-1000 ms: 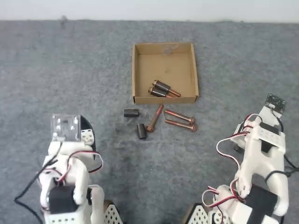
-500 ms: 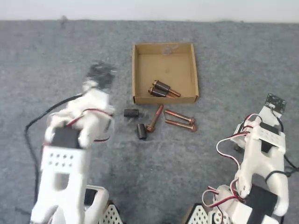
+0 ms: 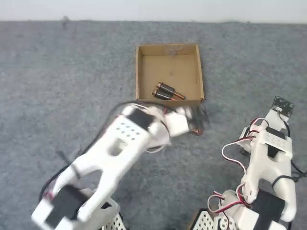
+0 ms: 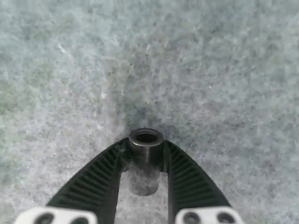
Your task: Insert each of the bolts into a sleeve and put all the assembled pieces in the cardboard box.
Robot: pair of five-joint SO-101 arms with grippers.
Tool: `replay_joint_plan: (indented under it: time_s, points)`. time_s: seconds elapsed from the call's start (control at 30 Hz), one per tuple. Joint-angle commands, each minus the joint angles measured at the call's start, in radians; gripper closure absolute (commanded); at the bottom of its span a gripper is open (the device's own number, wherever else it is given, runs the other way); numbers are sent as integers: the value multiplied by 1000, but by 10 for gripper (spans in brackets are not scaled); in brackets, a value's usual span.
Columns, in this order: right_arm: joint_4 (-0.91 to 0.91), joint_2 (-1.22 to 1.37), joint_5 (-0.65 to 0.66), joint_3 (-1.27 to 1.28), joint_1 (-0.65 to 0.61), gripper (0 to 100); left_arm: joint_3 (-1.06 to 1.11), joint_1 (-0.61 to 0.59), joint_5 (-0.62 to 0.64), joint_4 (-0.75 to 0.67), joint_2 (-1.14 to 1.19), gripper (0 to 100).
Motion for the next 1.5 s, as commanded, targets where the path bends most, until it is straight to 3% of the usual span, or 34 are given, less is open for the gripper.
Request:
replay_joint_plan:
  time_s: [0.0, 0.27, 1.1, 1.47]
  points:
    - [-16, -53, -8, -8, 16, 950, -88, 49, -114, -34, 91, 987]
    - [-50, -53, -8, -8, 58, 950, -331, 55, -121, -40, 324, 899]
    - [-50, -53, -8, -9, 64, 950, -713, 133, -158, -40, 721, 899]
    - [-51, -53, -8, -9, 62, 950, -756, 144, -153, -40, 776, 930]
